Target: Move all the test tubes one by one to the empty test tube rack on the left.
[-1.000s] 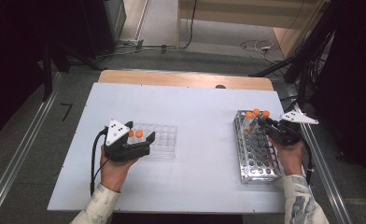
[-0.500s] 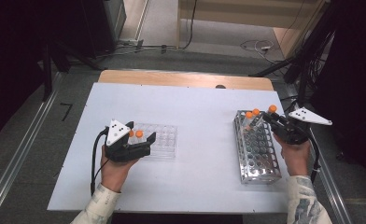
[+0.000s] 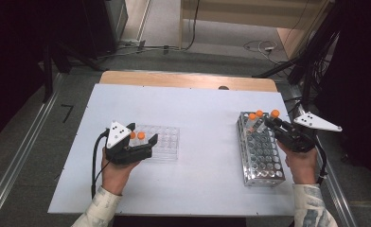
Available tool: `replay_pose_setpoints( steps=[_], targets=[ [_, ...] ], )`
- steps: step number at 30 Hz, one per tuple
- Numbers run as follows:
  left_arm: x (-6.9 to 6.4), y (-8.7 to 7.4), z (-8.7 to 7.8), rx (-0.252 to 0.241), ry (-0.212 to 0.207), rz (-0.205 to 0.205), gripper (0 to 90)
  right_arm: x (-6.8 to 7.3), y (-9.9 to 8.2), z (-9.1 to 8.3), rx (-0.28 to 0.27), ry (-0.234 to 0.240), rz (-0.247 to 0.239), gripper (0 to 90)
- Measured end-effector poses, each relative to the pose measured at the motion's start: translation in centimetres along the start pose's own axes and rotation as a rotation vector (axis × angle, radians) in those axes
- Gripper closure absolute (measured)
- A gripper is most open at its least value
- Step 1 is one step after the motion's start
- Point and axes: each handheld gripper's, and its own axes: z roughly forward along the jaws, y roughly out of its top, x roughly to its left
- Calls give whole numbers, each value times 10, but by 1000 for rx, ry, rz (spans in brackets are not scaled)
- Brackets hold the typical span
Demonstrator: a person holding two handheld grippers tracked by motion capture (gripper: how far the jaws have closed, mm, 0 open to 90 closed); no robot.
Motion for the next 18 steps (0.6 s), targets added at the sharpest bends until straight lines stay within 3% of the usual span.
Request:
replay_pose_setpoints(
  steps=[10, 18],
  targets=[
    [-4, 0, 0, 5, -12, 10, 153, 41, 3, 4, 31, 72, -43, 724],
    [-6, 0, 1, 6, -18, 15, 154, 78, 4, 17, 50, 171, -87, 724]
  ],
)
